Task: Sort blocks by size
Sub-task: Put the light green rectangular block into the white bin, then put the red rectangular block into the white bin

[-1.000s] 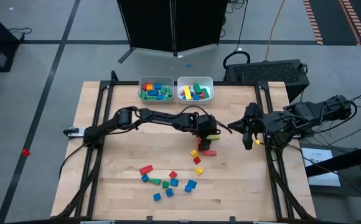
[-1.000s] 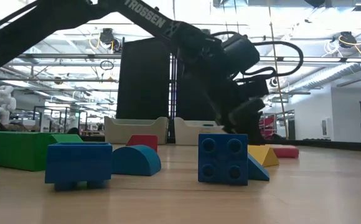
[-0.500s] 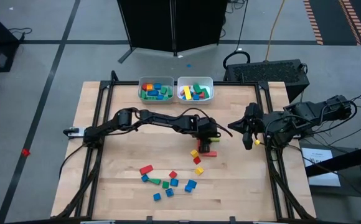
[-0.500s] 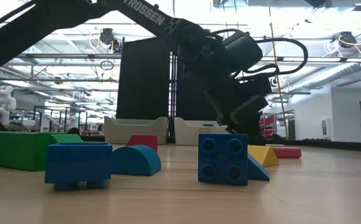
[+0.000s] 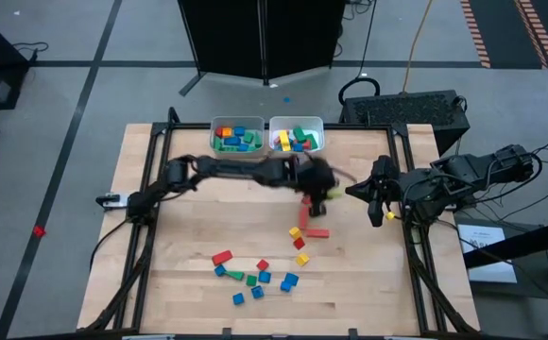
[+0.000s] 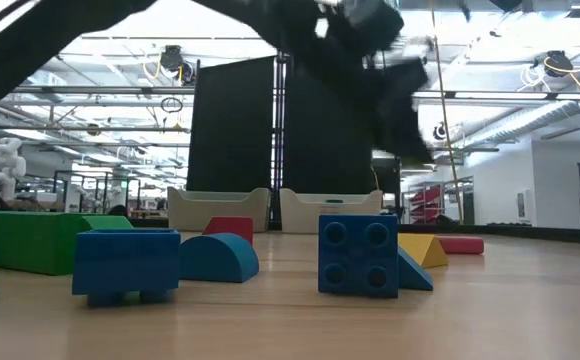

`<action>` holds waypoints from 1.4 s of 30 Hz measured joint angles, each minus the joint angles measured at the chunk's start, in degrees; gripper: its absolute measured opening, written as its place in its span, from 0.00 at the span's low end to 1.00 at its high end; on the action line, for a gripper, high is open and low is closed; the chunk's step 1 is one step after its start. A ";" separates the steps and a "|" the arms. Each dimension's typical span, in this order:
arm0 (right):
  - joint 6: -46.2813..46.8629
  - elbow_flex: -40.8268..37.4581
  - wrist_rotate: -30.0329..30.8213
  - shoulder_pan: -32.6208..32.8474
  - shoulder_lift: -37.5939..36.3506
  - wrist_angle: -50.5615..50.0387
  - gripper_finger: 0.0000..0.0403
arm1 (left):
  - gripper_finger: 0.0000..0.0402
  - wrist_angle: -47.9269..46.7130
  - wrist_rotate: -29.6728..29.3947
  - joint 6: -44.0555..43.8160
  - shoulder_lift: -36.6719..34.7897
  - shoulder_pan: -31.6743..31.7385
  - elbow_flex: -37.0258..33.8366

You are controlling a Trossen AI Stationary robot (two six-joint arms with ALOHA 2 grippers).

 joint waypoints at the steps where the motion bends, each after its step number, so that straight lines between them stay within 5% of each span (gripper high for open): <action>1: -0.12 0.00 0.16 0.00 0.00 -0.02 0.00 | 0.22 0.14 -0.16 0.03 -1.17 0.82 0.11; 9: -1.14 -0.02 1.54 0.00 0.01 0.35 0.00 | 0.22 -0.77 -7.49 1.17 -6.83 12.30 0.11; 15: -0.27 -0.02 1.48 0.00 0.00 0.33 0.00 | 0.22 -10.96 -2.82 -5.62 -6.44 21.17 -0.24; 23: -0.50 -0.02 1.48 0.00 0.00 0.33 0.00 | 0.22 -16.00 -0.68 -0.02 -6.27 26.53 -0.11; 32: -0.73 -0.02 1.54 0.00 0.00 0.31 0.00 | 0.73 -16.25 3.23 1.94 -6.37 26.75 -0.03; 39: -0.88 -0.02 1.56 0.00 0.00 0.24 0.00 | 0.76 -20.62 20.87 -0.63 -7.29 24.69 -0.01; 42: -0.88 -0.02 1.59 0.00 0.00 0.22 0.00 | 0.74 -23.78 23.84 -3.02 -7.31 21.01 0.01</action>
